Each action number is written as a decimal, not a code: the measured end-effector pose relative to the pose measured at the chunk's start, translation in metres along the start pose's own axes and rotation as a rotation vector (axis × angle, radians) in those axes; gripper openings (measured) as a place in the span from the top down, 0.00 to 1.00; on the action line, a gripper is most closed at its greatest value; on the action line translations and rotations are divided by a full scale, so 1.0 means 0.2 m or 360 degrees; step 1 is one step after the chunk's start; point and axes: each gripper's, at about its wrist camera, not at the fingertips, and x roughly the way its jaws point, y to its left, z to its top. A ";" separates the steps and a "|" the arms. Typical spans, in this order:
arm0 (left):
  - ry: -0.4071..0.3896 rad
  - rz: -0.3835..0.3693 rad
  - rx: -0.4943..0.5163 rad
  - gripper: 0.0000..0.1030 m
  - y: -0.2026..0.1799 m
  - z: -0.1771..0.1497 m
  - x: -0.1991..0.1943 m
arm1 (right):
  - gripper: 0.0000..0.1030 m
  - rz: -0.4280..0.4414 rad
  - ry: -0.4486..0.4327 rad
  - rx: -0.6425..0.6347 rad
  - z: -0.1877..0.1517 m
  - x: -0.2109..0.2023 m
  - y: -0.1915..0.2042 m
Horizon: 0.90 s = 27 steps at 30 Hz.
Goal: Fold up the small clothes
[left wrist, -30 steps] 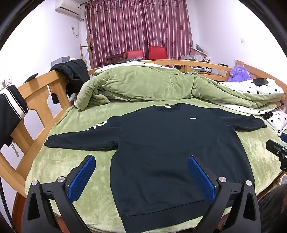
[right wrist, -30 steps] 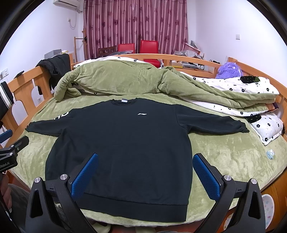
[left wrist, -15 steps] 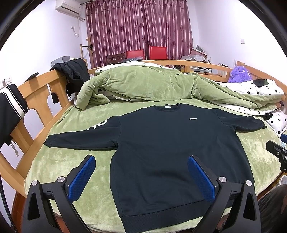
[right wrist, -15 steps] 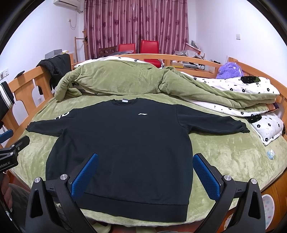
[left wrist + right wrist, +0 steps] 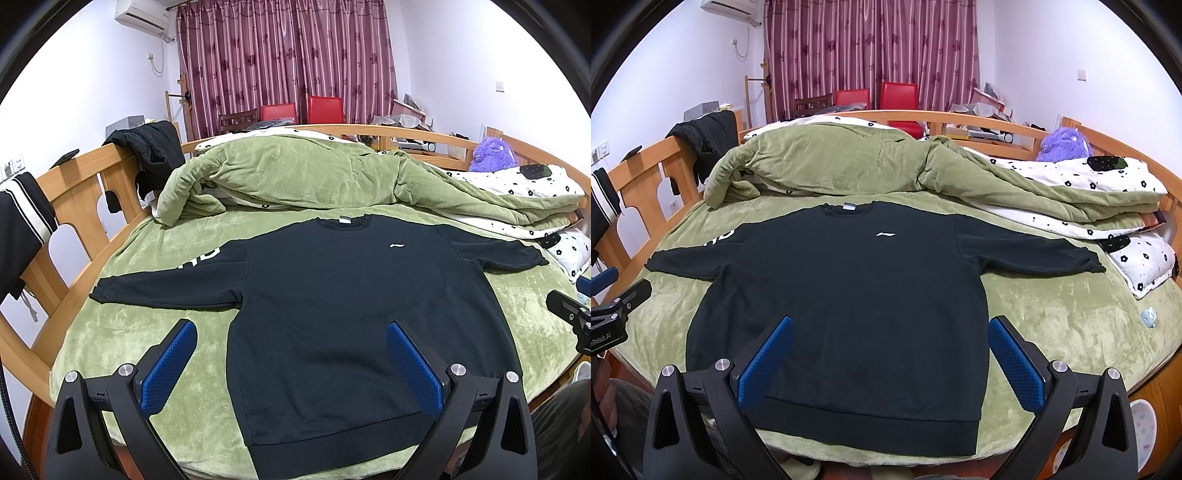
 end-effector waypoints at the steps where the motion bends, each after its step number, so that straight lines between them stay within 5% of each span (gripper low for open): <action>1: -0.0001 0.0000 0.0000 0.00 0.00 0.00 0.00 | 0.00 -0.0002 -0.0002 -0.0002 0.00 0.00 0.01; 27: -0.0012 -0.0022 -0.0062 0.00 0.02 -0.01 0.02 | 0.00 0.0119 -0.0036 0.0050 0.05 -0.09 0.00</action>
